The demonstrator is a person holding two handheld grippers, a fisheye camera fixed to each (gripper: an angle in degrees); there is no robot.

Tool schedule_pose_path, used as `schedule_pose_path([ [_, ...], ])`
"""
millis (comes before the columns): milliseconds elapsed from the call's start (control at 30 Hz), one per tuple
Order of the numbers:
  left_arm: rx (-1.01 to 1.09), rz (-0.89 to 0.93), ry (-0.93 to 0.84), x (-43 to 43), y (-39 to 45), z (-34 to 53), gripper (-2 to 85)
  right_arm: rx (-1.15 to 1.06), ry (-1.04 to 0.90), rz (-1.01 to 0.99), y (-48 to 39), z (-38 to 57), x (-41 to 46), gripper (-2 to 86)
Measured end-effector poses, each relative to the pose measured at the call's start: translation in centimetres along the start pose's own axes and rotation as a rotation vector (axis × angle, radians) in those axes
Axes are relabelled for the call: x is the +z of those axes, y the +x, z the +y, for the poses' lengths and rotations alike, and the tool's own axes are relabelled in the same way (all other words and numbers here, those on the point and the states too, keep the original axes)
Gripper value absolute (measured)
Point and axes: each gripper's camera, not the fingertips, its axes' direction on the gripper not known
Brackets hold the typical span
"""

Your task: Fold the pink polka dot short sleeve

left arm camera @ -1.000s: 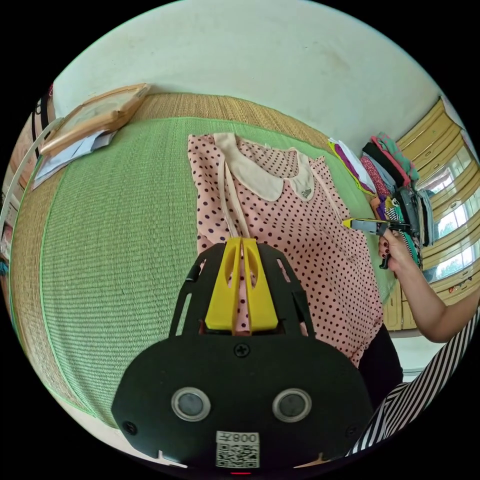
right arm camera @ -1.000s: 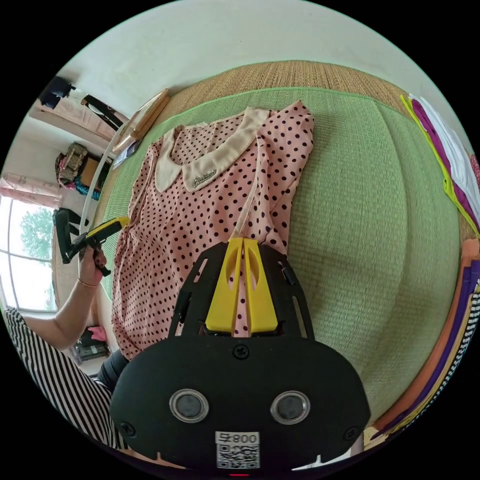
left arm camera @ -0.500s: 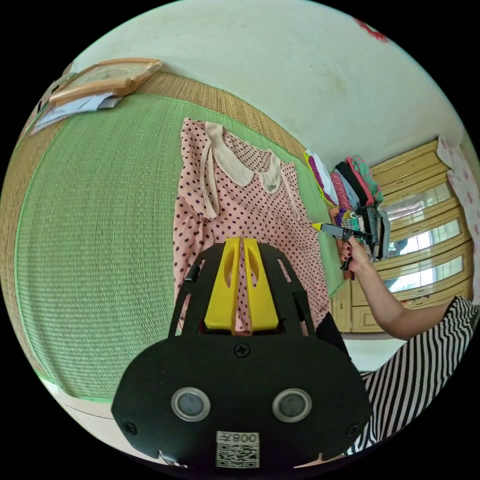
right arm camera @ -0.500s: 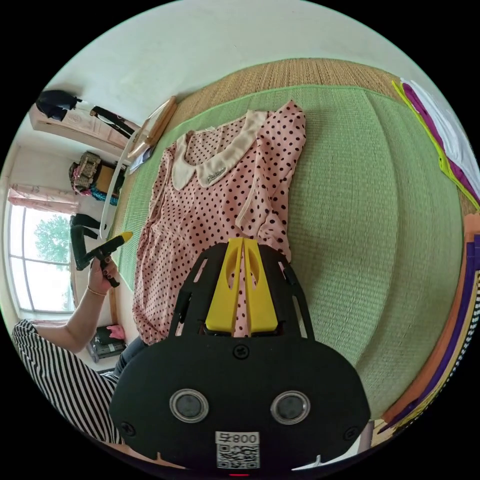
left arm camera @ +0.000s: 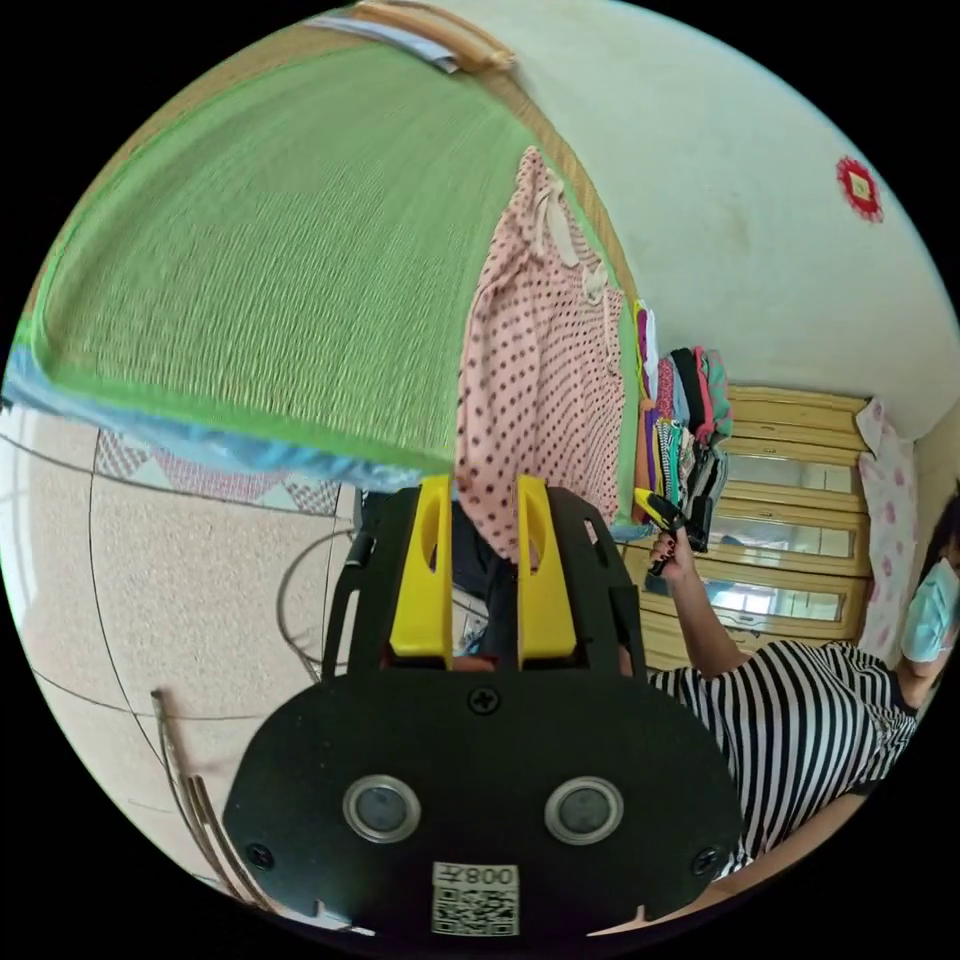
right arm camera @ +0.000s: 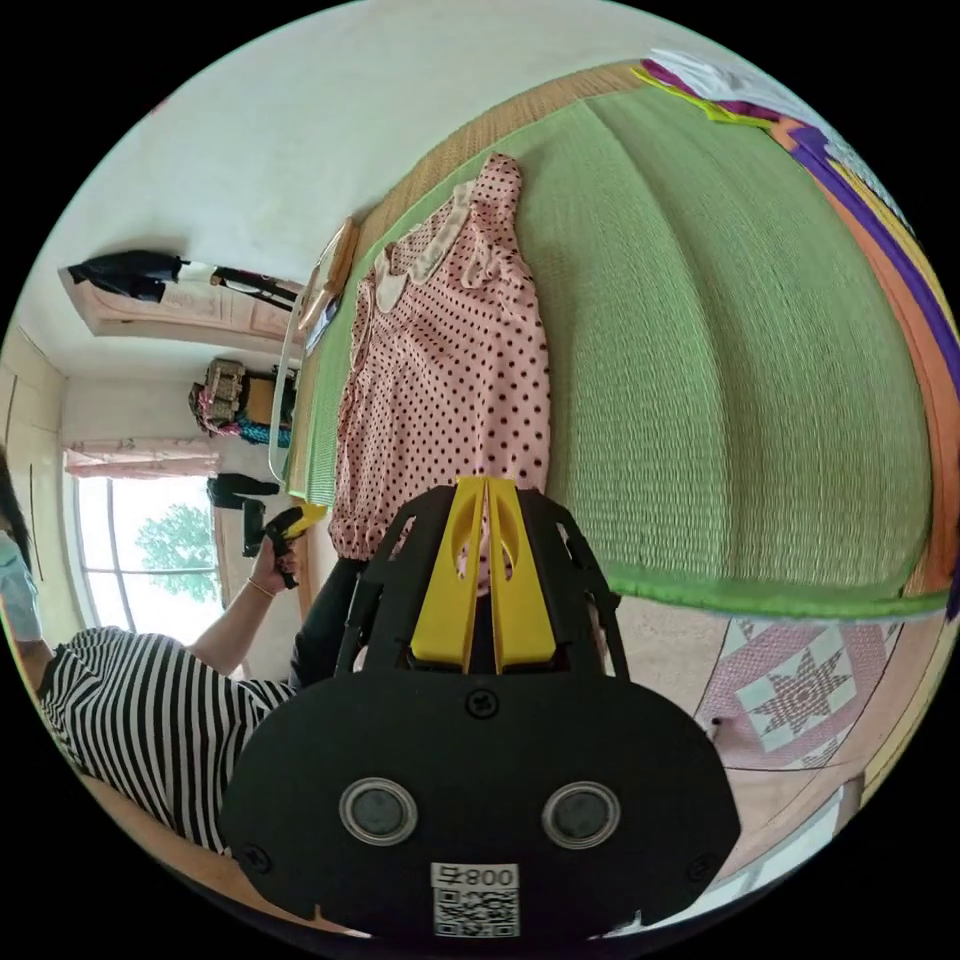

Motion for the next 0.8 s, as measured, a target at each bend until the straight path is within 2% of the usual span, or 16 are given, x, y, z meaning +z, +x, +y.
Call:
schedule_pose_path([
  [133,-0.098,0.121,-0.031,1.4,-4.8,2.3,12.8,0.07,0.019,-0.06,1.4,4.2,-1.1,0.6],
  [367,-0.148,0.372,0.083,1.0,-9.5,4.2,15.1,0.081,0.004,-0.085,0.8,8.0,-2.1,2.0],
  [633,-0.146,0.377,0.086,0.4,-12.4,4.5,16.2,0.128,0.002,-0.15,0.8,11.8,-2.3,4.1],
  [800,-0.133,0.432,0.062,0.9,-13.5,4.7,10.7,0.15,-0.004,-0.162,0.6,13.7,-2.1,5.6],
])
